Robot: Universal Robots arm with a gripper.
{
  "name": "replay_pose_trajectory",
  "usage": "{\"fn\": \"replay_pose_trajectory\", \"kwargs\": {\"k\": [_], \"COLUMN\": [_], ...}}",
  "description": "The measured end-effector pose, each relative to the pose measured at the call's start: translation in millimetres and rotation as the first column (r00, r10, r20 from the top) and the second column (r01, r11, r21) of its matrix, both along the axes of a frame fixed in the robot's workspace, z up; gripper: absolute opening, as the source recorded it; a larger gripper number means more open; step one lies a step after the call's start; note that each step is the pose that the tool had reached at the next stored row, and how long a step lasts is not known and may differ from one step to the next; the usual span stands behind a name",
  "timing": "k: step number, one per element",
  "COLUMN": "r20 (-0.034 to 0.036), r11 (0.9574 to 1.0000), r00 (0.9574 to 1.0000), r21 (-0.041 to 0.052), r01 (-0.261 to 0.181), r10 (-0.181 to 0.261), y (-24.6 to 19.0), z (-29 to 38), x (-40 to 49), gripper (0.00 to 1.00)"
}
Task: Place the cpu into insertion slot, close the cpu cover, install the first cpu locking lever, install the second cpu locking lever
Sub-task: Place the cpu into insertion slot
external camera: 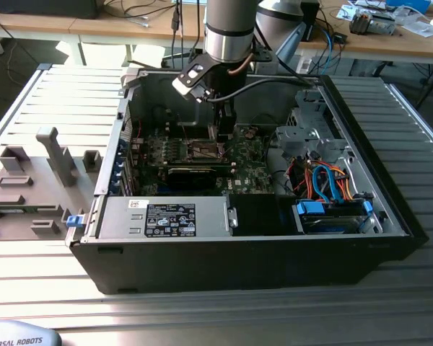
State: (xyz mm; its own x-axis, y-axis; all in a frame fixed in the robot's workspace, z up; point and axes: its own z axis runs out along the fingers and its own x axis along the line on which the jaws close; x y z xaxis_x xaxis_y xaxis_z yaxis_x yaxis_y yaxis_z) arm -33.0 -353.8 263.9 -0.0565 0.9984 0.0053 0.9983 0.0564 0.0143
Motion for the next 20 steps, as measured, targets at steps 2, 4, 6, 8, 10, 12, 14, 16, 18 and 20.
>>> {"fn": "replay_pose_trajectory", "kwargs": {"k": [2, 4, 6, 8, 10, 12, 14, 16, 18, 20], "r20": [0.0000, 0.0000, 0.0000, 0.0000, 0.0000, 0.0000, 0.0000, 0.0000, 0.0000, 0.0000], "r11": [1.0000, 1.0000, 1.0000, 1.0000, 1.0000, 1.0000, 1.0000, 1.0000, 1.0000, 1.0000], "r00": [1.0000, 1.0000, 1.0000, 1.0000, 1.0000, 1.0000, 1.0000, 1.0000, 1.0000, 1.0000], "r21": [0.0000, 0.0000, 0.0000, 0.0000, 0.0000, 0.0000, 0.0000, -0.0001, 0.0000, 0.0000], "r01": [0.000, 0.000, 0.000, 0.000, 0.000, 0.000, 0.000, 0.000, 0.000, 0.000], "r10": [0.000, 0.000, 0.000, 0.000, 0.000, 0.000, 0.000, 0.000, 0.000, 0.000], "y": [0.0, 0.0, 0.0, 0.0, 0.0, 0.0, 0.0, 0.0, 0.0, 0.0], "z": [-0.7, -1.0, -1.5, -2.1, -2.4, -2.7, -3.2, -3.5, -4.3, -4.7], "x": [0.0, 0.0, 0.0, 0.0, 0.0, 0.0, 0.0, 0.0, 0.0, 0.0], "gripper": [0.54, 0.54, 0.54, 0.54, 0.54, 0.54, 0.54, 0.54, 0.54, 0.54]}}
